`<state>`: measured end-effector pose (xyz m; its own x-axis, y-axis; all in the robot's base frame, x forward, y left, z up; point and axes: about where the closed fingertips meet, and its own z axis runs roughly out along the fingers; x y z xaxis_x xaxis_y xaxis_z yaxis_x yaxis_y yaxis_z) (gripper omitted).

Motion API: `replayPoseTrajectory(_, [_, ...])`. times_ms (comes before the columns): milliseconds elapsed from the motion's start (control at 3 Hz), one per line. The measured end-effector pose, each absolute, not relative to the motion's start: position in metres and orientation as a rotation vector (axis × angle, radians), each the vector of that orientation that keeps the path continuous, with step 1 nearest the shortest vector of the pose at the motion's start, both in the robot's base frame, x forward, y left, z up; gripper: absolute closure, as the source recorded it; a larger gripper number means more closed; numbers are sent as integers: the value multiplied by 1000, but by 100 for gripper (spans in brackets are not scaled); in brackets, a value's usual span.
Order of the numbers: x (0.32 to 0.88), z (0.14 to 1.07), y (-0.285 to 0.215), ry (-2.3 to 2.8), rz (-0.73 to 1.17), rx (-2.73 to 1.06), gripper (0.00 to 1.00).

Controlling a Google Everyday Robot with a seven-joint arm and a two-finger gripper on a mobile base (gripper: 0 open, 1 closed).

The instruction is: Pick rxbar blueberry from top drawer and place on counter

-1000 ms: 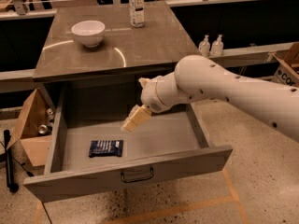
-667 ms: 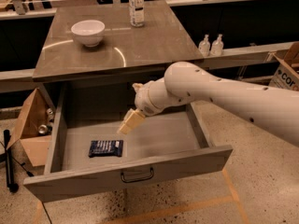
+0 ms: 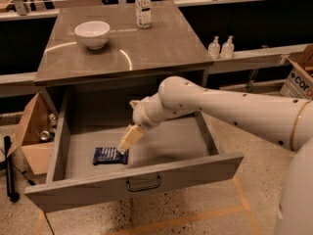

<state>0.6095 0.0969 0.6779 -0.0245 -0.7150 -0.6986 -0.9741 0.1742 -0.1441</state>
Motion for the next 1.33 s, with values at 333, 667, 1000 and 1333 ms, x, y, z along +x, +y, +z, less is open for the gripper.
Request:
replayPoseTrajectory(333, [601,655,117,1811,521,-1645,0])
replayPoseTrajectory(667, [587,636,139,1840,506,-1698,0])
replayPoseTrajectory(1000, [575,619,156,1861,509,-1728,0])
replayPoseTrajectory(1333, [568,607,160,1865,536,-1731,0])
